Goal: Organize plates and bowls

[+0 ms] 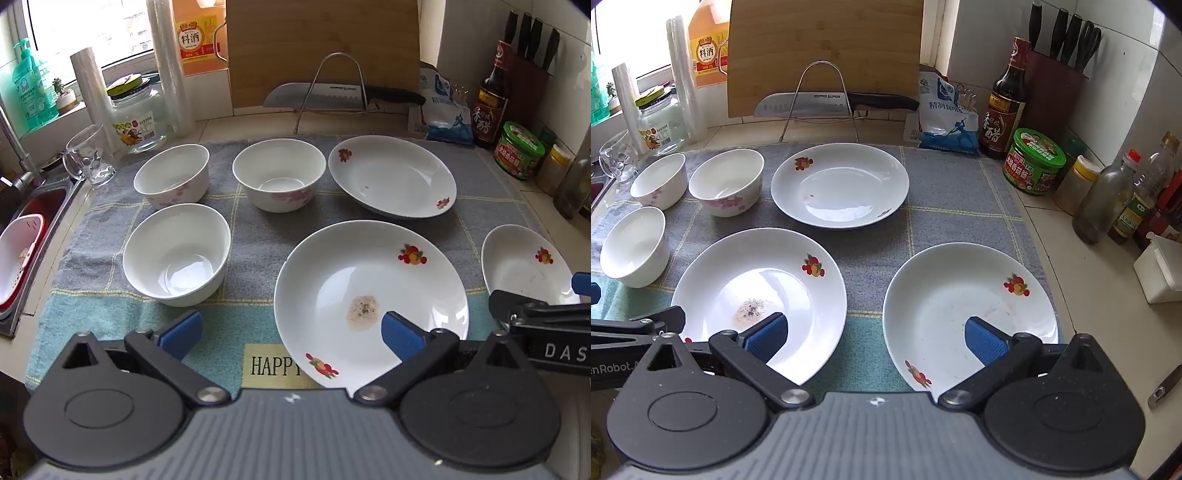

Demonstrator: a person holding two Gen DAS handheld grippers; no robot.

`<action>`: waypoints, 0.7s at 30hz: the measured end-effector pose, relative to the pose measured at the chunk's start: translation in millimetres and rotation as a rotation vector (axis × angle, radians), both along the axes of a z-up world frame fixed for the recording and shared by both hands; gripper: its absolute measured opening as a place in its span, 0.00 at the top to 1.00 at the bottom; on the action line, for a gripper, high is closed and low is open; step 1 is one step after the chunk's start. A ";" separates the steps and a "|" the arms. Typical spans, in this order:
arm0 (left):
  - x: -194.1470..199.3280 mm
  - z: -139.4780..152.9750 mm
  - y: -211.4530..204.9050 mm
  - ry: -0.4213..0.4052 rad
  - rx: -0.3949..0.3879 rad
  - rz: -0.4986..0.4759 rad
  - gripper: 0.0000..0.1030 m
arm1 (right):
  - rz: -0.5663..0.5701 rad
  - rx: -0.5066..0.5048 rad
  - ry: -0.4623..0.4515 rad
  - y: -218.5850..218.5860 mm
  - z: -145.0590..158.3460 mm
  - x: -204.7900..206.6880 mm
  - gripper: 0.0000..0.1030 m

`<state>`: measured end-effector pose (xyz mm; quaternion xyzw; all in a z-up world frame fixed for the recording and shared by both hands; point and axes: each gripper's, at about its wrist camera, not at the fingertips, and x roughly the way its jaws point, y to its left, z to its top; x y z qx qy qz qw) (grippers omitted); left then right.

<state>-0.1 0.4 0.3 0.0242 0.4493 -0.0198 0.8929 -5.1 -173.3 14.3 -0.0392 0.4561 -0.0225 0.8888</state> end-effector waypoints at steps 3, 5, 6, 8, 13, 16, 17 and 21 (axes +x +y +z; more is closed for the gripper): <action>-0.2 0.3 -0.2 0.000 0.007 0.002 0.01 | 0.001 0.002 -0.003 1.7 0.7 -0.2 0.00; -1.0 1.0 -0.4 -0.005 0.010 0.004 0.01 | 0.002 0.002 -0.003 2.7 1.5 -0.2 0.00; -1.4 1.3 -0.6 -0.008 0.011 0.005 0.01 | 0.001 -0.003 -0.004 4.1 1.3 -0.2 0.00; -4.2 0.1 2.8 -0.009 0.014 0.007 0.01 | 0.002 -0.004 -0.004 5.3 1.7 -0.1 0.00; -5.7 -2.8 2.8 -0.010 0.016 0.009 0.01 | 0.003 -0.002 -0.005 4.7 -0.1 -3.5 0.00; -2.8 1.6 2.7 -0.007 0.013 0.011 0.01 | 0.003 -0.002 -0.008 9.7 2.5 -4.8 0.00; -3.1 1.9 2.5 -0.008 0.013 0.011 0.01 | 0.003 -0.002 -0.008 9.3 3.1 -4.1 0.00; -3.4 2.3 2.8 -0.008 0.013 0.011 0.01 | 0.003 -0.006 -0.012 9.1 5.1 -3.1 0.00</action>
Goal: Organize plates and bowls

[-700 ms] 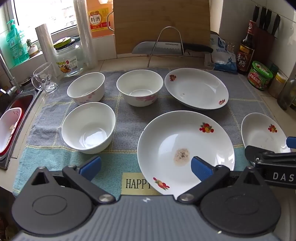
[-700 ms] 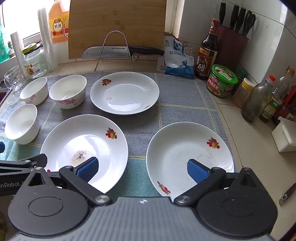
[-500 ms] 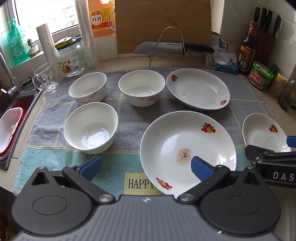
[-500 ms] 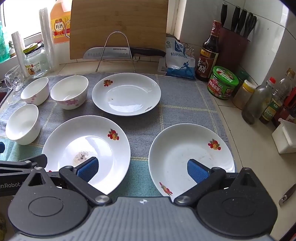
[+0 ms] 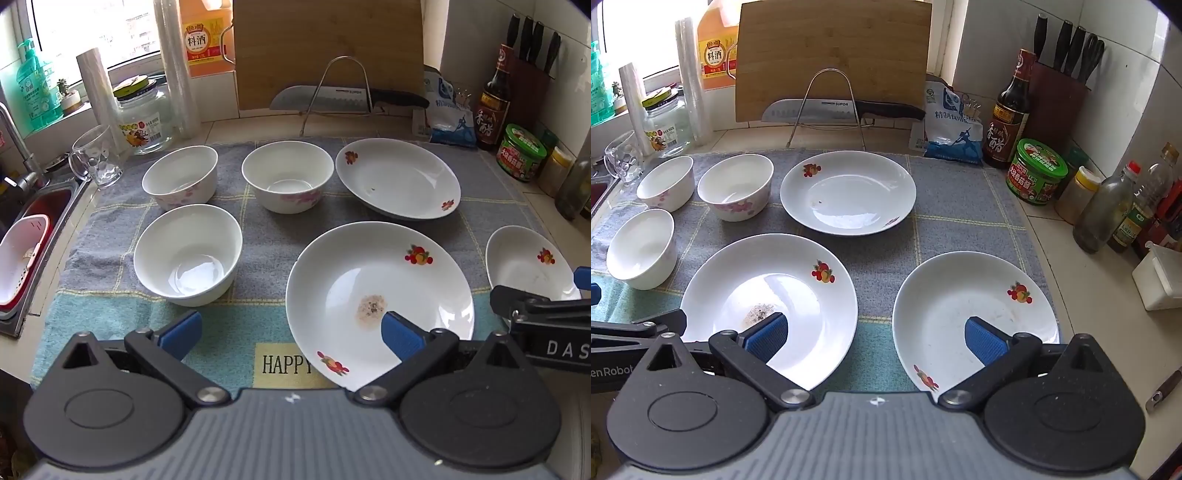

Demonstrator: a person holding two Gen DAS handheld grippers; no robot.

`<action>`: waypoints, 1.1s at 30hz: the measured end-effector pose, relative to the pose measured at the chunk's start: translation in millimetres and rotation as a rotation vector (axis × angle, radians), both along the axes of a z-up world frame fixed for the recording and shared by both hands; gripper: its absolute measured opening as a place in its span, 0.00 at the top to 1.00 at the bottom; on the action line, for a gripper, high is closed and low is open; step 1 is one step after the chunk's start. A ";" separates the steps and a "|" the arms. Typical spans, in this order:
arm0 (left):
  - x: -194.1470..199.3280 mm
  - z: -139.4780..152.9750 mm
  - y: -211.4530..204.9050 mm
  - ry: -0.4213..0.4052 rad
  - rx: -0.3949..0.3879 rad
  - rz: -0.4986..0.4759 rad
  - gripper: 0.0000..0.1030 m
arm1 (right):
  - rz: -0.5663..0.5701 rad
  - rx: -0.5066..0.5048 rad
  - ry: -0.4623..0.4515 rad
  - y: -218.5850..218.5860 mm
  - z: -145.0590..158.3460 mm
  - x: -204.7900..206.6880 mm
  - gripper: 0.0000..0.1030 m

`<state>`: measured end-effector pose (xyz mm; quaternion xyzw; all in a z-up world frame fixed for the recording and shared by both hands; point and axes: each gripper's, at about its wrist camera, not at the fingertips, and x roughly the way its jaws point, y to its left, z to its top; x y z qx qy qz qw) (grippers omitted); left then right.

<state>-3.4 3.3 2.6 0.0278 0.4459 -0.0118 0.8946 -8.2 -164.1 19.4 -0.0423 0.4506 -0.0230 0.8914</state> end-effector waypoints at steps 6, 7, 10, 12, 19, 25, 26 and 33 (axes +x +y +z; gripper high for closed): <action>-0.4 1.3 -0.9 -0.003 0.002 0.000 0.01 | 0.005 -0.006 -0.011 1.1 2.2 -3.4 0.00; -0.4 1.3 -0.9 -0.003 0.002 0.001 0.01 | 0.006 -0.006 -0.011 1.1 1.7 -3.5 0.00; -1.0 1.7 -1.3 -0.005 0.004 -0.002 0.01 | 0.006 -0.005 -0.013 0.0 3.1 -3.1 0.00; -1.1 2.2 -1.7 -0.006 0.005 -0.003 0.01 | 0.006 -0.005 -0.014 -0.1 3.0 -3.5 0.00; -1.2 2.7 -1.7 -0.006 0.005 -0.002 0.01 | 0.006 -0.006 -0.016 0.4 2.2 -3.9 0.00; -0.9 2.5 -1.2 -0.007 0.006 -0.003 0.01 | 0.006 -0.007 -0.017 0.5 2.7 -3.5 0.00; -0.9 2.5 -1.3 -0.007 0.006 -0.003 0.01 | 0.006 -0.007 -0.018 0.3 3.0 -3.3 0.00; -1.0 2.5 -1.2 -0.007 0.006 -0.004 0.01 | 0.006 -0.009 -0.018 0.2 3.6 -2.2 0.00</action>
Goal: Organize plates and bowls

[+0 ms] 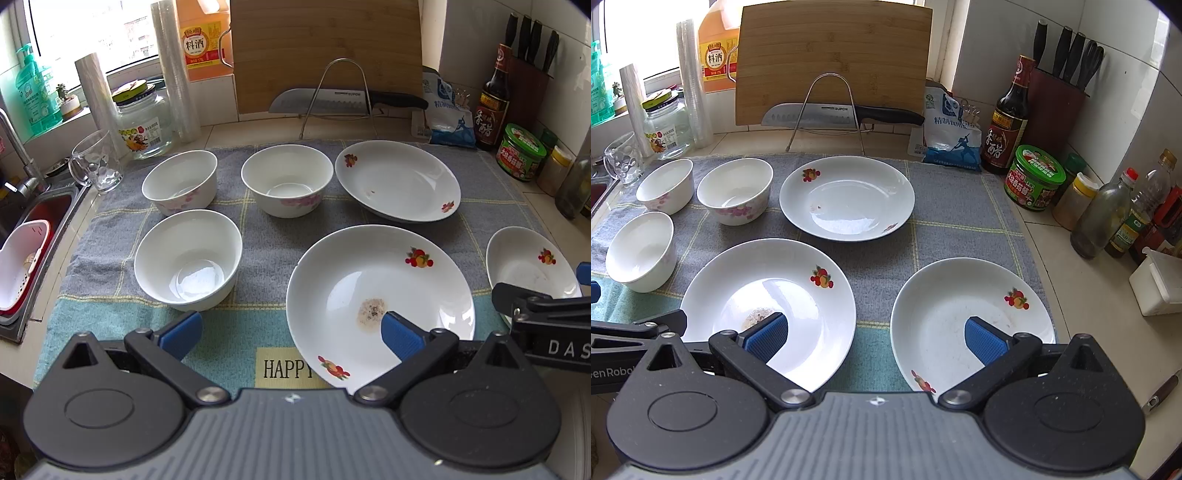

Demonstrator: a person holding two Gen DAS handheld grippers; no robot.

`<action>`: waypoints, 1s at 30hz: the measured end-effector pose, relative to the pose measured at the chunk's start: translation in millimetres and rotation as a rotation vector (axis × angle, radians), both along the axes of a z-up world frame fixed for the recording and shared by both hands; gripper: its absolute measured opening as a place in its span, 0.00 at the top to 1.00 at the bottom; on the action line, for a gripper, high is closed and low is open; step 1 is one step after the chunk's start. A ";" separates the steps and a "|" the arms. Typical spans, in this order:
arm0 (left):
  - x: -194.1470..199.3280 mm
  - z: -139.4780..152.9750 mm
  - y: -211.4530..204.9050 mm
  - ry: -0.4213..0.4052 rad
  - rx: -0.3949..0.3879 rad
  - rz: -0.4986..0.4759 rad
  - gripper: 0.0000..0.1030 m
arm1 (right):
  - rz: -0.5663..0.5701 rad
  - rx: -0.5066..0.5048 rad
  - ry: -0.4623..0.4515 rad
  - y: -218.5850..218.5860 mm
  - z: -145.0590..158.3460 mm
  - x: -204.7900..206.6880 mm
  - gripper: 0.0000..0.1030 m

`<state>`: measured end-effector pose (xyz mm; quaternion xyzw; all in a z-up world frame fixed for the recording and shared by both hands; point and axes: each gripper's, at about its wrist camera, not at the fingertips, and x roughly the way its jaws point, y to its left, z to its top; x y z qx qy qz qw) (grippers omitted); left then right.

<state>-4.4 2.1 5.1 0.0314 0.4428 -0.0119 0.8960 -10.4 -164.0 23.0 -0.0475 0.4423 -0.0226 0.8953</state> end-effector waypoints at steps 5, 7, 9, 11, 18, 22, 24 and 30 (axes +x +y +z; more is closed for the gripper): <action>-0.2 -0.2 -0.1 0.000 0.000 -0.001 0.01 | 0.000 -0.001 0.000 0.2 -0.1 1.1 0.00; 1.2 -0.1 0.0 0.002 -0.001 -0.002 0.01 | 0.000 -0.002 -0.001 -0.2 0.7 1.5 0.00; 2.2 0.3 -0.1 0.002 0.000 -0.004 0.01 | 0.000 -0.002 0.000 0.0 0.8 1.2 0.00; 4.3 0.4 -0.4 0.004 0.000 -0.005 0.01 | 0.000 -0.003 -0.001 -0.8 1.7 1.0 0.00; 6.9 0.8 1.2 0.000 0.000 -0.018 0.01 | -0.006 -0.014 -0.003 1.1 3.1 5.4 0.00; 5.9 0.6 3.4 -0.003 -0.004 -0.023 0.01 | -0.008 -0.021 -0.011 4.3 2.4 1.4 0.00; 5.0 0.8 4.4 -0.005 -0.007 -0.026 0.01 | -0.010 -0.023 -0.015 5.4 2.5 0.2 0.00; 5.9 1.8 9.1 -0.012 -0.013 -0.037 0.01 | -0.010 -0.031 -0.028 10.4 3.8 -1.8 0.00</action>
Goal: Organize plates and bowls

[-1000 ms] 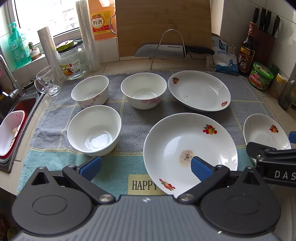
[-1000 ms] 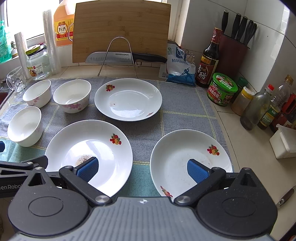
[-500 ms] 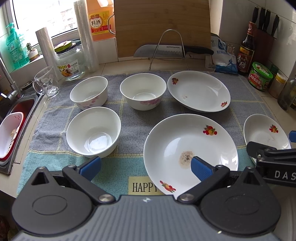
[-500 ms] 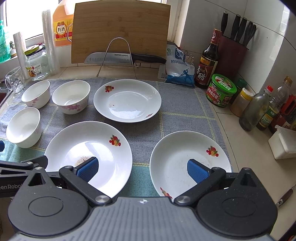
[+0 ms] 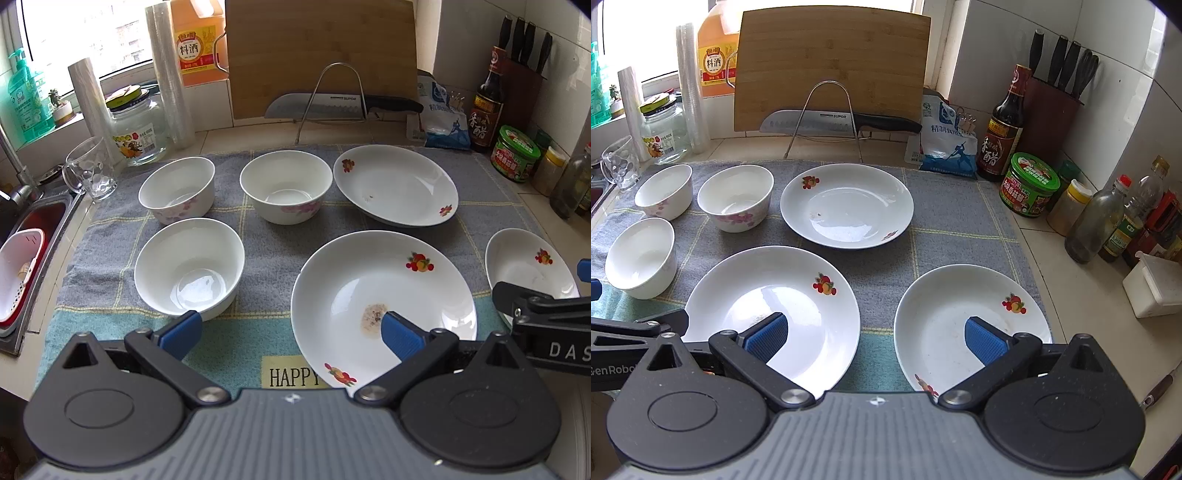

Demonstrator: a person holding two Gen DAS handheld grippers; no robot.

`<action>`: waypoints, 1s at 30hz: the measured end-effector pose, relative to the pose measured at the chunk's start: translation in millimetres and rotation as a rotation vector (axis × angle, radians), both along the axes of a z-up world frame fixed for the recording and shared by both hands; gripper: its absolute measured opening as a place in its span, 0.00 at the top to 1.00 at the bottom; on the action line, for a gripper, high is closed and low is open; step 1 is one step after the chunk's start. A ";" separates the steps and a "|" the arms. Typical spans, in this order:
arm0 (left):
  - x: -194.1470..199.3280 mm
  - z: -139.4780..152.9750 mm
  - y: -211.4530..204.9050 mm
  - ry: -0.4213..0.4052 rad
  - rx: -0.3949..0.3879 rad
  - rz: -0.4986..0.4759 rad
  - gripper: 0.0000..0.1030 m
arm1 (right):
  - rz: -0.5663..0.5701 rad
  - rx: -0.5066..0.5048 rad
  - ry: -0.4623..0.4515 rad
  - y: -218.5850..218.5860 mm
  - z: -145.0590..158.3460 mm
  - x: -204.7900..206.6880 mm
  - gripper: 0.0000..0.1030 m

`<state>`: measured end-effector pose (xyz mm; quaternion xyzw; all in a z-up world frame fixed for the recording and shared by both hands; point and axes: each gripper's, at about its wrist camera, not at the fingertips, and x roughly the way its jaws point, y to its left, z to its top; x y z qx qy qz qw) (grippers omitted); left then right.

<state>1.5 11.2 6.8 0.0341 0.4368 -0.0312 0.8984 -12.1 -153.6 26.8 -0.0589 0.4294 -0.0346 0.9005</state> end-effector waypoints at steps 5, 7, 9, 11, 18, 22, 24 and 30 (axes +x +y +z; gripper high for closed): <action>1.3 2.0 4.2 -0.015 0.000 -0.027 0.01 | -0.008 -0.005 -0.013 5.4 1.4 -2.5 0.00; 2.1 3.1 6.8 -0.021 -0.002 -0.040 0.01 | -0.012 -0.005 -0.020 7.0 2.0 -4.4 0.00; 2.7 4.6 9.6 -0.036 0.004 -0.055 0.01 | -0.014 -0.005 -0.027 9.5 2.4 -5.1 0.00; 3.7 6.6 13.3 -0.045 0.004 -0.073 0.01 | -0.010 -0.006 -0.039 12.6 2.8 -6.2 0.00; 8.9 10.6 32.2 -0.072 -0.056 -0.134 0.01 | 0.029 -0.042 -0.135 23.4 5.5 -12.9 0.00; 14.2 9.8 41.0 -0.089 -0.059 -0.158 0.01 | 0.028 -0.057 -0.178 19.7 7.0 -20.7 0.00; 17.6 8.1 43.9 -0.086 -0.072 -0.180 0.01 | 0.017 -0.075 -0.184 15.8 6.6 -26.5 0.00; 23.3 4.9 40.1 -0.101 -0.115 -0.234 0.01 | -0.011 -0.089 -0.163 -11.3 -5.7 -45.5 0.00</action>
